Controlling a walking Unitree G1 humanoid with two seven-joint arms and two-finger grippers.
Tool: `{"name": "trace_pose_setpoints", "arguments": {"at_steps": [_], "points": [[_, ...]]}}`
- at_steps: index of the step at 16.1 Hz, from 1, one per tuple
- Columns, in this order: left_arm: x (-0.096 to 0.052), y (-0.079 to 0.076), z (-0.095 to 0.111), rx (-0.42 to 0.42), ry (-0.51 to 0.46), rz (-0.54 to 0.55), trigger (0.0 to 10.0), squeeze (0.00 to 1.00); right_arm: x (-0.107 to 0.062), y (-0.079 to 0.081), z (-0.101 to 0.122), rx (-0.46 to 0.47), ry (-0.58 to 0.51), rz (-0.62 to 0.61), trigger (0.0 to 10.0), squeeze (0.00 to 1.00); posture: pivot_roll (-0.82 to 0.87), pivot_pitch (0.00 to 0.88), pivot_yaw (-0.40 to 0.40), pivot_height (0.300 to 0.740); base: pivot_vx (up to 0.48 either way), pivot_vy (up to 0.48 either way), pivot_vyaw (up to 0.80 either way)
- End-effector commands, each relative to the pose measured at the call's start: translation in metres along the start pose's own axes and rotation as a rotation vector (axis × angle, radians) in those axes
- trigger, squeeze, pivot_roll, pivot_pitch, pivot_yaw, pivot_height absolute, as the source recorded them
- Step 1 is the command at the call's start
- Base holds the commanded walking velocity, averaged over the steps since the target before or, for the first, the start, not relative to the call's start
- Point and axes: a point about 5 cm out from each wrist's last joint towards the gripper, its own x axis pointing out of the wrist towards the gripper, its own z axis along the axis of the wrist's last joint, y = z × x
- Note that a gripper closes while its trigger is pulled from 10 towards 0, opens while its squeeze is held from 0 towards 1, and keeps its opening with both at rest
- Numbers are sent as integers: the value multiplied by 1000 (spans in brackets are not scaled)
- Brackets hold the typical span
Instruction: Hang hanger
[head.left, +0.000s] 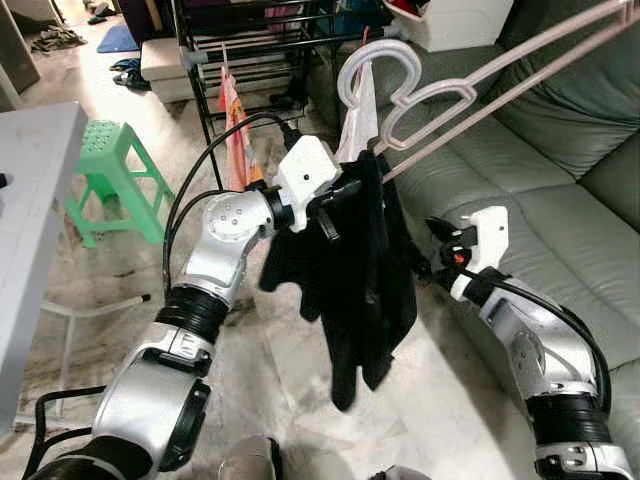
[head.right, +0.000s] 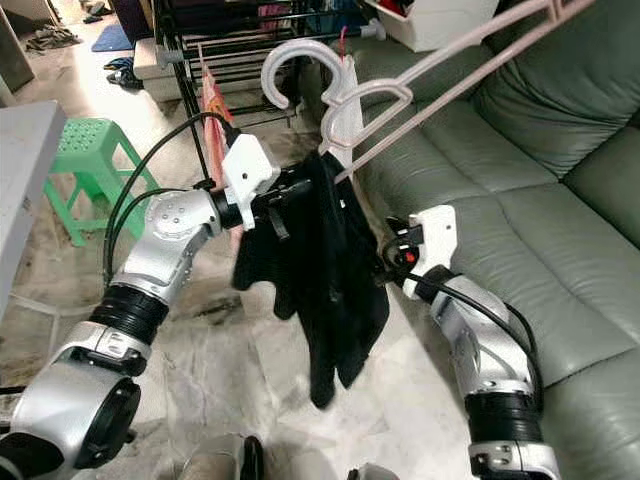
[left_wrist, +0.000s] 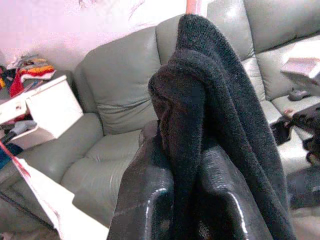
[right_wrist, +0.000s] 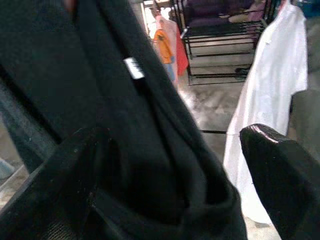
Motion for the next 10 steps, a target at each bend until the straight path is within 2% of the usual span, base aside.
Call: {"name": "trace_pose_setpoints", "arguments": {"at_steps": [1, 4, 7, 9, 10], "points": [[10, 5, 29, 72, -106, -23, 0, 0, 7, 4, 3, -22, -1, 27, 10000, 0, -49, 0, 26, 740, 0, 0, 0], [10, 1, 42, 70, -164, -69, 0, 0, 13, 2, 4, -51, 10, 5, 10000, 0, -41, 0, 23, 740, 0, 0, 0], [11, 4, 62, 72, -227, -65, 0, 0, 12, -18, -15, -58, 133, -180, 10000, 0, -37, 0, 16, 740, 0, 0, 0], [7, 12, 62, 94, -209, -44, 0, 0, 5, -20, -25, -55, 190, -195, 10000, 0, -35, 0, 16, 740, 0, 0, 0], [6, 13, 60, 98, -199, -40, 0, 0, 4, -20, -26, -57, 196, -197, 9569, 0, -35, 0, 16, 740, 0, 0, 0]]}}
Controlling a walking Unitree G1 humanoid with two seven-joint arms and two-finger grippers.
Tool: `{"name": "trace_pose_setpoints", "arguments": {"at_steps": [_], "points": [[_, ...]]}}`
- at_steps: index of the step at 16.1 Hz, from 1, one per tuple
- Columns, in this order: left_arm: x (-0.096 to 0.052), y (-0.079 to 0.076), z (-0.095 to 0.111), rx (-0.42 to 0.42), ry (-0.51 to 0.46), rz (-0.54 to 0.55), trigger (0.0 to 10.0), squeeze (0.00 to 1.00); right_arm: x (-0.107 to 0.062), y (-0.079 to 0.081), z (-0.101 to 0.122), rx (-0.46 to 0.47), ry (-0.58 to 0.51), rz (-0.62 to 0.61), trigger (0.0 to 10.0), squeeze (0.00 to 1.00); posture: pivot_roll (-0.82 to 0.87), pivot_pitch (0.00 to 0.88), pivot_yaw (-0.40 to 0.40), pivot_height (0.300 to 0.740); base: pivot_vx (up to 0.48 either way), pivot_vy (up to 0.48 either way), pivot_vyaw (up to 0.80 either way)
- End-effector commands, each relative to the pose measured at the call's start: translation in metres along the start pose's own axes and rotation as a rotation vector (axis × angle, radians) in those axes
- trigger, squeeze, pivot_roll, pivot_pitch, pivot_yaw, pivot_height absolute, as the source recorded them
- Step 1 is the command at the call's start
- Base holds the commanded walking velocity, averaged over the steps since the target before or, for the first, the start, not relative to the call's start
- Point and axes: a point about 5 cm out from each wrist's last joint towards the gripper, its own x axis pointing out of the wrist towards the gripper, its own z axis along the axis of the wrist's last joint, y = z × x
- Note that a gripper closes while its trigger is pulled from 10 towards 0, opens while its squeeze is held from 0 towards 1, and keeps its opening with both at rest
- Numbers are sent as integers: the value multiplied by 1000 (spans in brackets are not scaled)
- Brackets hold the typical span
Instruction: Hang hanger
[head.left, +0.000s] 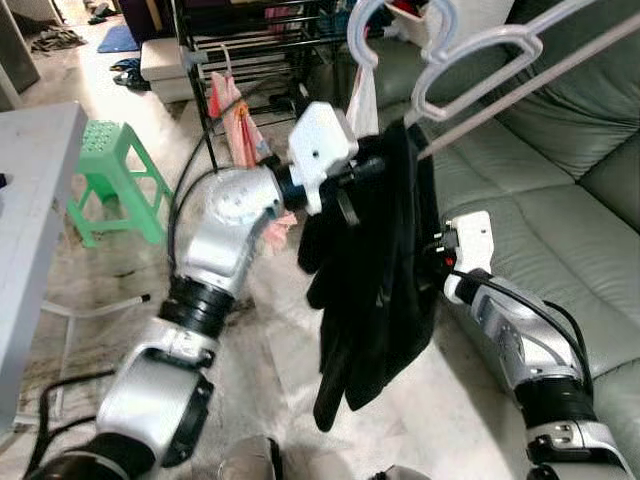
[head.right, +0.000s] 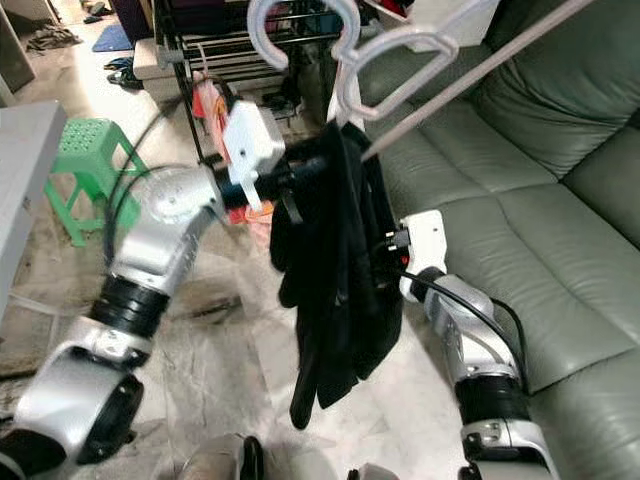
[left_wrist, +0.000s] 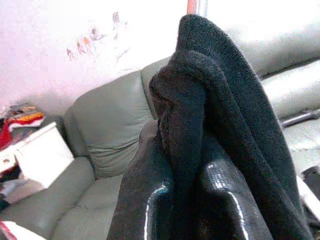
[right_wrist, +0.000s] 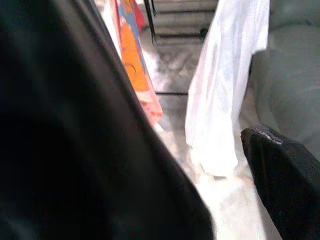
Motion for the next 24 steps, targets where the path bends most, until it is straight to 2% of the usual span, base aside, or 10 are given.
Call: {"name": "trace_pose_setpoints", "arguments": {"at_steps": [1, 2, 3, 7, 9, 12, 14, 16, 18, 24], "points": [[-5, 12, 10, 67, -19, 31, 0, 0, -5, -4, -3, -6, 25, -12, 5569, 0, -40, 0, 17, 740, 0, 0, 0], [-11, 19, 10, 82, 2, 49, 0, 0, -15, -13, -2, -6, 24, -17, 1686, 0, -42, 0, 18, 740, 0, 0, 0], [-15, 23, 9, 90, 15, 60, 0, 0, -21, -18, -1, -4, 18, -21, 0, 0, -43, 0, 18, 740, 0, 0, 0], [-43, 47, -4, 152, 144, 130, 0, 0, -48, -49, 11, 13, -17, -72, 0, 0, -57, 0, 24, 740, 0, 0, 0], [-55, 56, -6, 173, 190, 161, 0, 0, -60, -75, 12, 0, 19, -196, 0, 0, -60, 0, 21, 740, 0, 0, 0], [-76, 63, -14, 127, 234, 174, 0, 0, -74, -119, 39, -11, -67, -541, 0, 0, -65, 0, 17, 740, 0, 0, 0], [-80, 50, -22, 7, 235, 89, 0, 0, -74, -127, 56, 2, -149, -622, 0, 0, -61, 0, 12, 740, 0, 0, 0], [-92, 4, -50, -187, 322, -182, 0, 0, -64, -125, 81, -1, -259, -645, 0, 0, -57, 0, 5, 740, 0, 0, 0], [-100, -17, -65, -284, 375, -277, 0, 0, -59, -122, 92, -4, -313, -645, 0, 0, -57, 0, 5, 740, 0, 0, 0], [-102, -23, -79, -287, 423, -249, 0, 0, -59, -120, 99, 0, -357, -625, 0, 0, -62, 0, 3, 740, 0, 0, 0]]}}
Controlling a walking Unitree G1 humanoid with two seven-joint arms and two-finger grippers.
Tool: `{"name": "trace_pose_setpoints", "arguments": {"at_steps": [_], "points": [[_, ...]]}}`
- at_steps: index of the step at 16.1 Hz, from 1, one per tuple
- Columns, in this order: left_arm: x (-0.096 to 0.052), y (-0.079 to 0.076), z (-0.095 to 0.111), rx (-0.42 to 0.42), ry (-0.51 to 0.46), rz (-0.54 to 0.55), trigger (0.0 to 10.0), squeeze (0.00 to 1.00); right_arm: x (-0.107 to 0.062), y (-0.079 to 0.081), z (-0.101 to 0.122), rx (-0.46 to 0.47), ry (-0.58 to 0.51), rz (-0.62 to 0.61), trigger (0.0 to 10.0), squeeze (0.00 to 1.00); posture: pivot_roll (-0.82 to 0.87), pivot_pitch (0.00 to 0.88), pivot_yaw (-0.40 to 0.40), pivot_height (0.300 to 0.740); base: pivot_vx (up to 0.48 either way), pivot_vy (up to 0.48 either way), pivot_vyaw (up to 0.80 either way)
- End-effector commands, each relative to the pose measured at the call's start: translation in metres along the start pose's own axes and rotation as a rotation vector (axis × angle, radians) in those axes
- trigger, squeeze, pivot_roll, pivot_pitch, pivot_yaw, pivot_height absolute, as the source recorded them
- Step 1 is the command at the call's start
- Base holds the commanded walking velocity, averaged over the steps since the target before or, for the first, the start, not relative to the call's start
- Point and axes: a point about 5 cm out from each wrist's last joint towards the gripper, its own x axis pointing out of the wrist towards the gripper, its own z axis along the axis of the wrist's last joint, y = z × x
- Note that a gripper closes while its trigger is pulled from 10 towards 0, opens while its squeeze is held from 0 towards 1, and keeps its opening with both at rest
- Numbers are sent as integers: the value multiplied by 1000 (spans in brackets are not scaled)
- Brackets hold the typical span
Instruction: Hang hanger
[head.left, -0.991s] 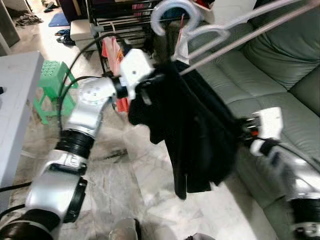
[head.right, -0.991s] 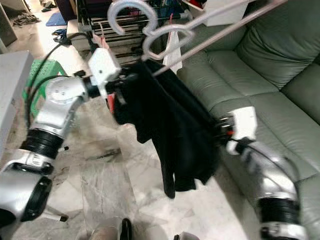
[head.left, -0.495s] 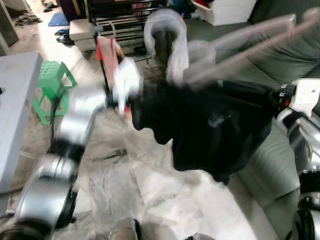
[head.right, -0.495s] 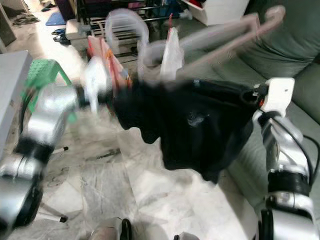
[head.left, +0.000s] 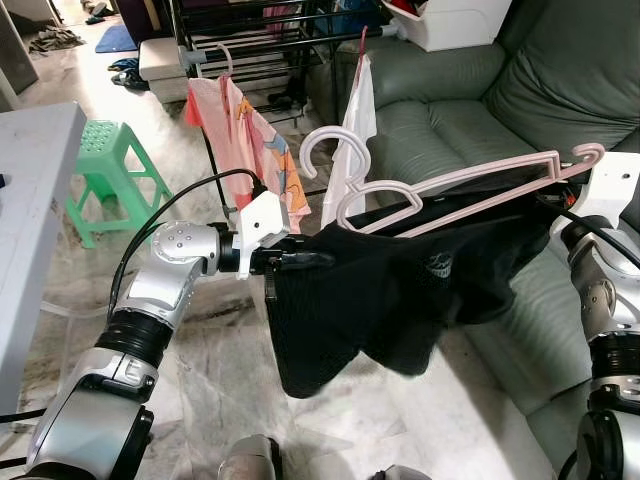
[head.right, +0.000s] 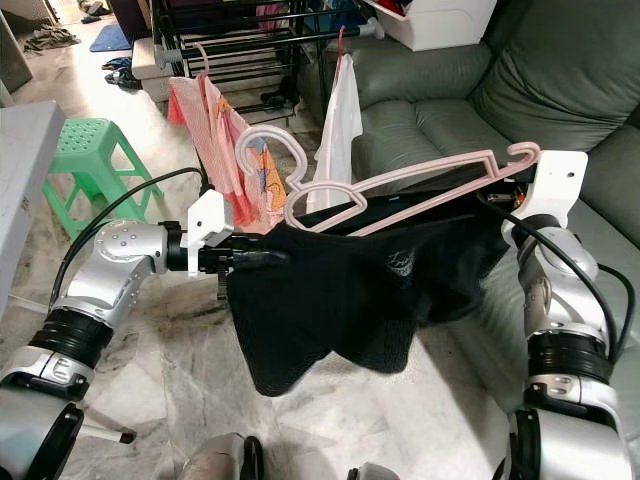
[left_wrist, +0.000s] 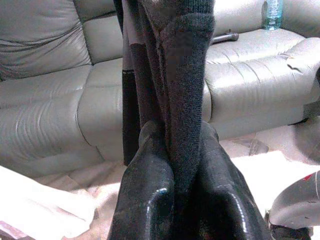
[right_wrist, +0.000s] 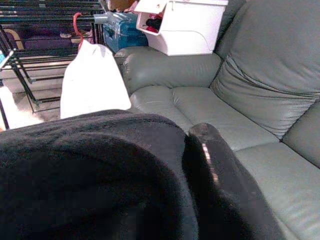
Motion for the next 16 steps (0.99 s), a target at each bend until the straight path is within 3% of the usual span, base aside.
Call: {"name": "trace_pose_setpoints", "arguments": {"at_steps": [1, 13, 14, 15, 16], "points": [[-13, 2, -10, -23, 62, 22, 0, 0, -2, -26, 27, 20, -104, -132, 0, 0, -62, 0, 3, 740, 0, 0, 0], [-13, 1, -12, -31, 69, 27, 0, 0, -1, -26, 28, 23, -117, -130, 0, 0, -66, 0, 4, 740, 0, 0, 0], [-16, 18, -38, -259, -5, 433, 0, 0, -8, 19, 28, -97, -204, 200, 0, 0, -68, 0, 11, 740, 0, 0, 0], [-16, 21, -53, -388, -23, 612, 0, 0, -15, 42, 26, -146, -235, 362, 0, 0, -68, 0, 11, 740, 0, 0, 0], [-16, 20, -54, -407, -32, 617, 0, 0, -15, 44, 26, -148, -236, 370, 0, 0, -71, 0, 14, 740, 0, 0, 0]]}}
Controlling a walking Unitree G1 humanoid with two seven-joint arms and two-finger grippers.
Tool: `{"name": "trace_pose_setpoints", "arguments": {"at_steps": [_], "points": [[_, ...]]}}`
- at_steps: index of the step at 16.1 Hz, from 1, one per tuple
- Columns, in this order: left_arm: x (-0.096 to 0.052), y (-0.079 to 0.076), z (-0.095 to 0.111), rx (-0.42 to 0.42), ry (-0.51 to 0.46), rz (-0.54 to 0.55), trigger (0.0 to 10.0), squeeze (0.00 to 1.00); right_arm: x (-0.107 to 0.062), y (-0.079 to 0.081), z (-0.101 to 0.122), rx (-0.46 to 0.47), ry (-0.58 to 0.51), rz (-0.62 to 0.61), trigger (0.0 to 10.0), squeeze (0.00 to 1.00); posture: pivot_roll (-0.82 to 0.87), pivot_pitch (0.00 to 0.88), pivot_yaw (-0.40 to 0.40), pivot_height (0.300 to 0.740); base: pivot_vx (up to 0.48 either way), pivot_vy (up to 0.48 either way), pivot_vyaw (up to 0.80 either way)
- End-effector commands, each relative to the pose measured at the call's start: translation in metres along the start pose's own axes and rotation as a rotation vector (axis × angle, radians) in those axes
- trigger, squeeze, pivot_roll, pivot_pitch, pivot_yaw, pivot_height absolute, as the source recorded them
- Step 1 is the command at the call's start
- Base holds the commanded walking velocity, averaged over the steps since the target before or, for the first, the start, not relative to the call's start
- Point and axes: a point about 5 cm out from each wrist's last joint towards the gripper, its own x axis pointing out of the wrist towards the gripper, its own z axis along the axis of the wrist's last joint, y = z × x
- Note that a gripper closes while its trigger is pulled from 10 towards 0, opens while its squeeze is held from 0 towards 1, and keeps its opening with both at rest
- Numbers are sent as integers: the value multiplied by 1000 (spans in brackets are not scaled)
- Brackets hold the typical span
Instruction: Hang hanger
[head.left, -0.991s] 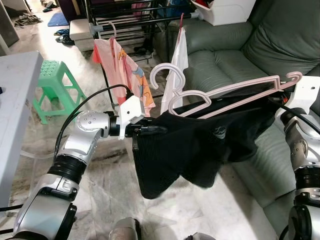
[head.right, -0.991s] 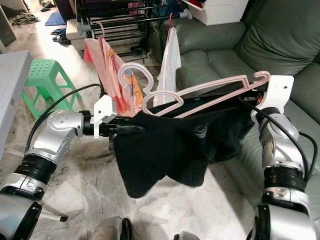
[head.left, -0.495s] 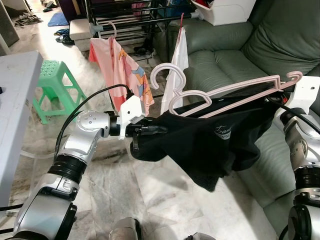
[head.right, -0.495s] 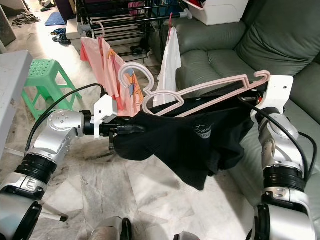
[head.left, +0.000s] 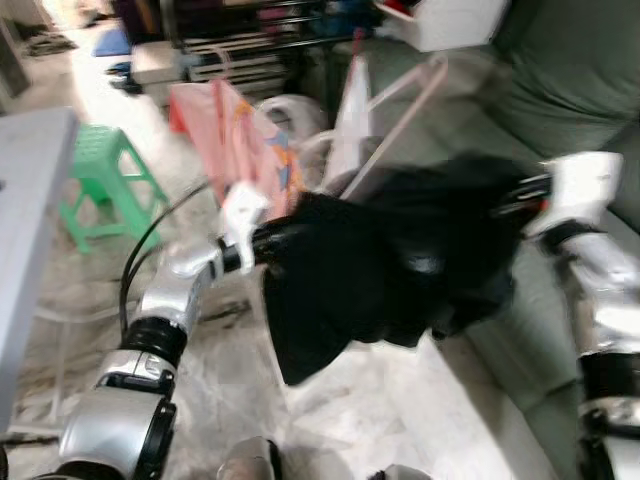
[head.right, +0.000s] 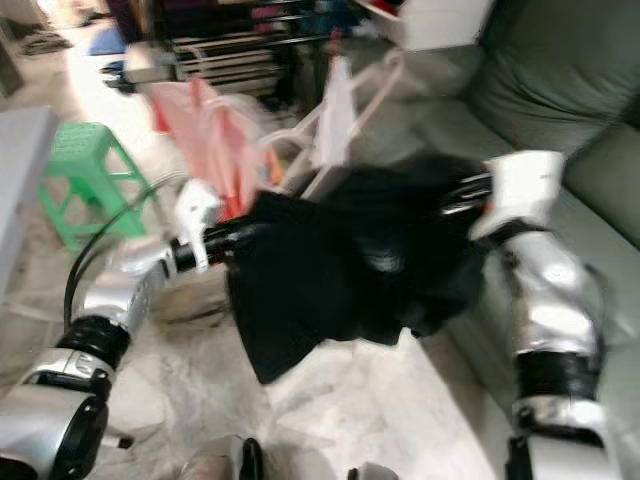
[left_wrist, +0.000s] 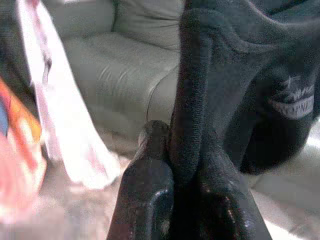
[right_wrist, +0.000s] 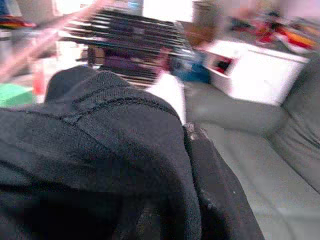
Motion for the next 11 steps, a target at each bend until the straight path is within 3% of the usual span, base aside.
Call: {"name": "trace_pose_setpoints", "arguments": {"at_steps": [1, 4, 7, 8, 10, 11], "points": [[-8, 13, 1, -74, -34, 98, 0, 0, 2, -5, 18, -55, -77, 8, 0, 0, -73, 0, 12, 740, 0, 0, 0], [-6, 8, 2, -62, -52, 44, 0, 0, 5, -12, 21, -79, -88, -53, 0, 0, -78, 0, 12, 740, 0, 0, 0], [-8, -3, 5, -43, -95, -129, 0, 0, 7, -36, 18, -86, -35, -228, 0, 0, -81, 0, 8, 740, 0, 0, 0], [-14, -8, -1, -15, -59, -216, 0, 0, 7, -49, 21, -30, -50, -341, 0, 0, -78, 0, 6, 740, 0, 0, 0], [-18, -9, -8, 12, -9, -255, 0, 0, 7, -55, 26, -6, -77, -395, 0, 0, -78, 0, 6, 740, 0, 0, 0], [-23, -10, -19, 51, 72, -287, 0, 0, 8, -59, 35, 7, -127, -439, 0, 0, -75, 0, 9, 740, 0, 0, 0]]}}
